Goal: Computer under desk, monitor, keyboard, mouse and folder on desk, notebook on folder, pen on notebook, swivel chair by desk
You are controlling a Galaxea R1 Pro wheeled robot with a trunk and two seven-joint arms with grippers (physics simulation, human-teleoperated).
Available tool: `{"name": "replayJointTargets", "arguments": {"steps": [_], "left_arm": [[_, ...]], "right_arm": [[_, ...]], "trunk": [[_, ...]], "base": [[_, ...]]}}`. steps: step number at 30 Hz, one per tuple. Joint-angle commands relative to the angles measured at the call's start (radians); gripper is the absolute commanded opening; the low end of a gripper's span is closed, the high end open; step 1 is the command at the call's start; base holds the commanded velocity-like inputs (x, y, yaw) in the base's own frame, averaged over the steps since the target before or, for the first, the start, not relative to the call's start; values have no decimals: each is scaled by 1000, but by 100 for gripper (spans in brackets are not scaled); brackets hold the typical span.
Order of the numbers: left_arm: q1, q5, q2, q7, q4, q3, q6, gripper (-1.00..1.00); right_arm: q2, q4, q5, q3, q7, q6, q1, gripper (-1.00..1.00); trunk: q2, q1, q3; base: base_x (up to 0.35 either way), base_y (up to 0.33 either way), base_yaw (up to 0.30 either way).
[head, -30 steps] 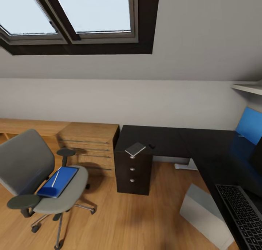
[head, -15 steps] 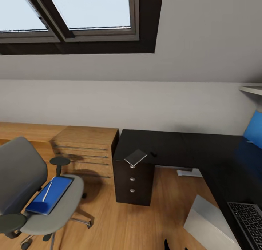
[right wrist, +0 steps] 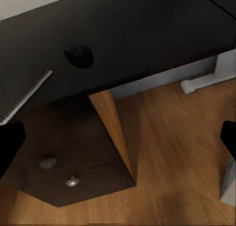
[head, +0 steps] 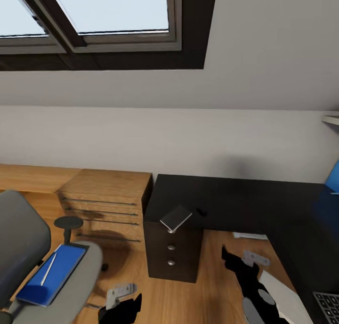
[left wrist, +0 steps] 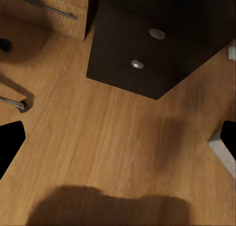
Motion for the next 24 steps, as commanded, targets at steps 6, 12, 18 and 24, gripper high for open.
{"name": "replayJointTargets", "arguments": {"steps": [6,12,18,24], "left_arm": [[-127,12,-49,41,5,0,149,100],[-140,12,-45,47,13,13,164,100],[-141,10,-40,47,14,15,162,100],[-142,10,-38,46,14,14,160,100]], "right_arm": [[-7,-158,-13,-87,-46,402,-91,100],[-7,-91,-15,-96,-41,476,-114,100],[-3,-74,-14,-88,-38,438,-116,100],[-1,-65,-8,-40,-35,409,-117,100]], "trunk": [[41,-22,17],[83,-45,36],[83,-45,36],[111,-60,48]], "base": [[332,0,0],[332,0,0],[332,0,0],[332,0,0]]}}
